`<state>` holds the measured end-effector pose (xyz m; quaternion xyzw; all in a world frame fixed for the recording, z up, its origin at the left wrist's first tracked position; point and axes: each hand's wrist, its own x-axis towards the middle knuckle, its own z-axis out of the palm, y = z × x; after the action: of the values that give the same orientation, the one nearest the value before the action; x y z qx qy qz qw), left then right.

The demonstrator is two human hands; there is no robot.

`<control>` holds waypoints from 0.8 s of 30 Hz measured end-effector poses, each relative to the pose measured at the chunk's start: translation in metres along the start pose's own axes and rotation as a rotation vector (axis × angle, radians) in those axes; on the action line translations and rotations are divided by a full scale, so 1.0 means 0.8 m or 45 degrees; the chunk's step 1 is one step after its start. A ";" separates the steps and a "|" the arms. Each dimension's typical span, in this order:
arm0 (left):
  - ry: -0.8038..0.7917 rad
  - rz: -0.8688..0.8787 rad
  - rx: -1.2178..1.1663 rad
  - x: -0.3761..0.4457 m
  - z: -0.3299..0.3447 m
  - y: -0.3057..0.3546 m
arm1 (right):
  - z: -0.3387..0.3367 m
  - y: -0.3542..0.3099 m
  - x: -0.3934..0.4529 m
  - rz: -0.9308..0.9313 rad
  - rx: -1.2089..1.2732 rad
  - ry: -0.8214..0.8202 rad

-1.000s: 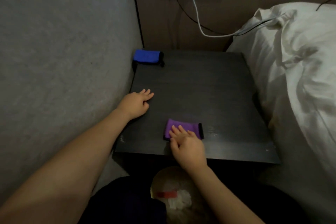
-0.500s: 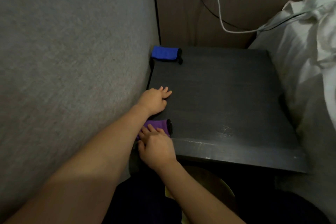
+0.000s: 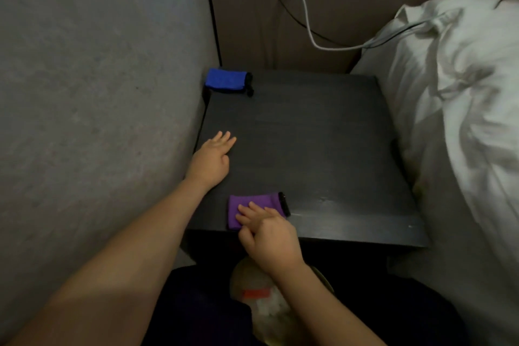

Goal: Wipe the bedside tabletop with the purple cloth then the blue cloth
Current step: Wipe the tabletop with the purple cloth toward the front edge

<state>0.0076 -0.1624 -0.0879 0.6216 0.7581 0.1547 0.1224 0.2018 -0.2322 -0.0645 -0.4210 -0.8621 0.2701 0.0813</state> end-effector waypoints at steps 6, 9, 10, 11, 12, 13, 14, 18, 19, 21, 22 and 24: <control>0.040 -0.016 0.012 -0.002 0.001 0.002 | -0.035 0.076 -0.035 0.103 -0.045 0.126; 0.029 -0.017 0.034 -0.004 0.001 0.003 | -0.053 0.103 -0.047 0.166 -0.022 0.134; 0.030 -0.015 0.042 -0.004 0.001 0.003 | -0.060 0.111 -0.051 0.182 -0.022 0.144; 0.036 -0.013 0.047 -0.004 0.001 0.002 | -0.067 0.118 -0.053 0.196 -0.025 0.145; 0.042 -0.010 0.051 -0.004 0.001 0.002 | -0.073 0.125 -0.055 0.206 -0.035 0.132; 0.047 -0.009 0.056 -0.004 0.001 0.002 | -0.079 0.134 -0.057 0.207 -0.038 0.128; 0.051 -0.009 0.061 -0.004 0.002 0.002 | -0.083 0.141 -0.059 0.211 -0.038 0.131; 0.068 -0.013 0.059 -0.004 0.002 0.002 | -0.099 0.171 -0.067 0.299 -0.015 0.146; 0.067 -0.013 0.062 -0.004 0.003 0.002 | -0.103 0.178 -0.069 0.315 -0.006 0.166; 0.059 -0.019 0.080 -0.004 0.003 0.001 | -0.110 0.190 -0.072 0.340 0.022 0.220; 0.057 -0.021 0.088 -0.004 0.004 0.000 | -0.114 0.195 -0.071 0.351 0.041 0.246; 0.055 -0.019 0.097 -0.004 0.004 0.000 | -0.121 0.206 -0.069 0.371 0.042 0.294</control>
<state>0.0094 -0.1652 -0.0908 0.6168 0.7704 0.1381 0.0832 0.3847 -0.1544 -0.0663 -0.5683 -0.7723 0.2431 0.1467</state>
